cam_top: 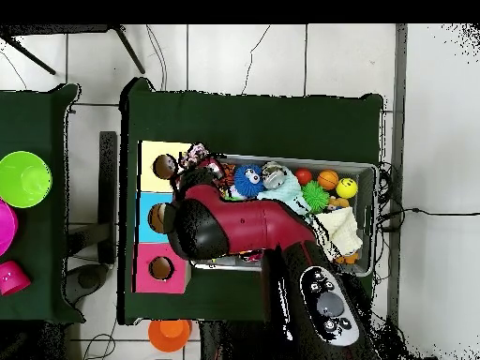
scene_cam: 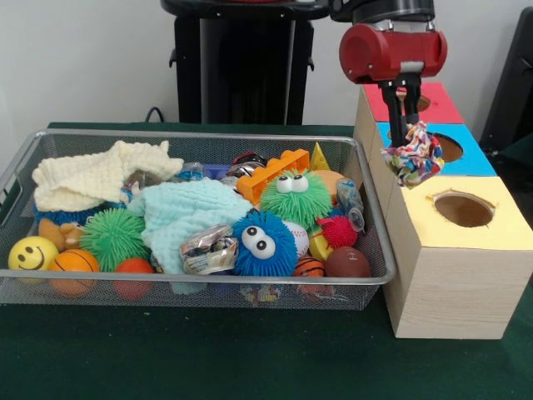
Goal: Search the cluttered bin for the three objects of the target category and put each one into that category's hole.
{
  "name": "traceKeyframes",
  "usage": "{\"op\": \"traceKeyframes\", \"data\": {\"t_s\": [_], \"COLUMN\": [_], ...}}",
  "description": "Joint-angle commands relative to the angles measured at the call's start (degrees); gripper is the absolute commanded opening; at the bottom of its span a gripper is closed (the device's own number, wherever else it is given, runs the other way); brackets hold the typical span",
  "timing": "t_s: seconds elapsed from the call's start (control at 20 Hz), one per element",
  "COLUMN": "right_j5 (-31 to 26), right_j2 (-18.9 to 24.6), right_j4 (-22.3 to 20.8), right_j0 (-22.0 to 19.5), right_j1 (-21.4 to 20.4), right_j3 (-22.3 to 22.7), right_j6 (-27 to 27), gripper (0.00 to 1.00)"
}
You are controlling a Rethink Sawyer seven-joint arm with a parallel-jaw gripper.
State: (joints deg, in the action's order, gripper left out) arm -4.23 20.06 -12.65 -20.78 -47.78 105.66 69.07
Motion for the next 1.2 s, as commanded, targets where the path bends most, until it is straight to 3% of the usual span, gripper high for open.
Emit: {"op": "traceKeyframes", "data": {"t_s": [0.05,0.35,0.85,1.2], "right_j5": [3.6,2.8,3.4,7.8], "right_j2": [6.1,12.3,13.7,14.3], "right_j4": [1.8,1.1,0.8,-0.1], "right_j0": [-2.1,-5.5,-6.1,-6.1], "right_j1": [5.0,6.7,8.0,8.8], "right_j3": [5.5,6.9,7.1,7.2], "right_j6": [14.4,13.0,12.9,14.0], "gripper": [0.0,0.0,0.0,0.0]}}
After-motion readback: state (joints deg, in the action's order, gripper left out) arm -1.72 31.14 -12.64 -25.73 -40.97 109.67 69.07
